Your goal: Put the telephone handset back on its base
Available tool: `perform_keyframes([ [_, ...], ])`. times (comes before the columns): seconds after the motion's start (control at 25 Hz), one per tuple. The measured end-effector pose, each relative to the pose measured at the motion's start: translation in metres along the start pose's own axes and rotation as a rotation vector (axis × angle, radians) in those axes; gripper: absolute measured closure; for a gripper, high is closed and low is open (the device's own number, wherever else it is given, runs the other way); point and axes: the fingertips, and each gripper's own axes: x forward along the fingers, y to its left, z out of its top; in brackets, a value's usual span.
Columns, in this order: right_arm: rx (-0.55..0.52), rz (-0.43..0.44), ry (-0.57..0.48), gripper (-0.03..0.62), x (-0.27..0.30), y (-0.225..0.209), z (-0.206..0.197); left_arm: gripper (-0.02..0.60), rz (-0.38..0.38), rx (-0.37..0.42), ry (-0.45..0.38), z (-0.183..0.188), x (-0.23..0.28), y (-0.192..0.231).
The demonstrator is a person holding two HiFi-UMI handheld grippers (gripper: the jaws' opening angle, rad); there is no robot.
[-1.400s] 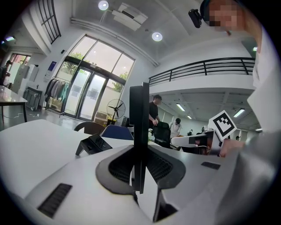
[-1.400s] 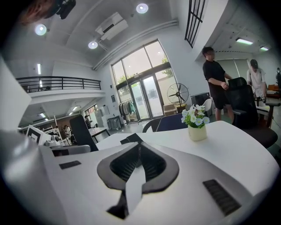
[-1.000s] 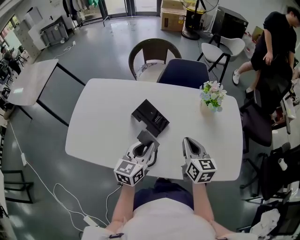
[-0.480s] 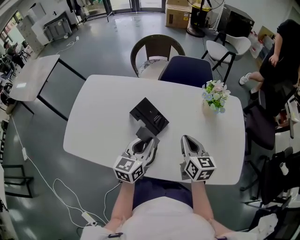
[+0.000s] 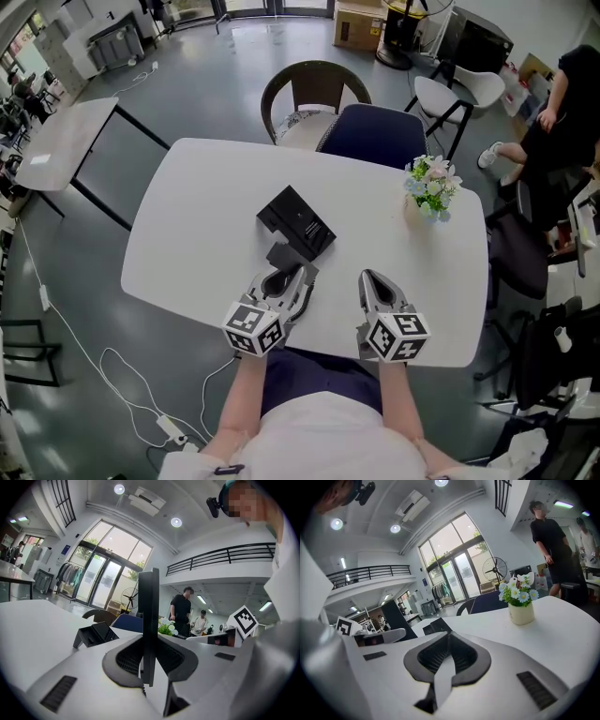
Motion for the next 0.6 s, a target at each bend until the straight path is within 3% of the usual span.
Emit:
perform_keyframes([
  [0.6,0.017,-0.034,0.019,0.557,0.011,-0.003,-0.005,0.497,0.024,-0.041,0.041,-0.017,0.033,0.039],
])
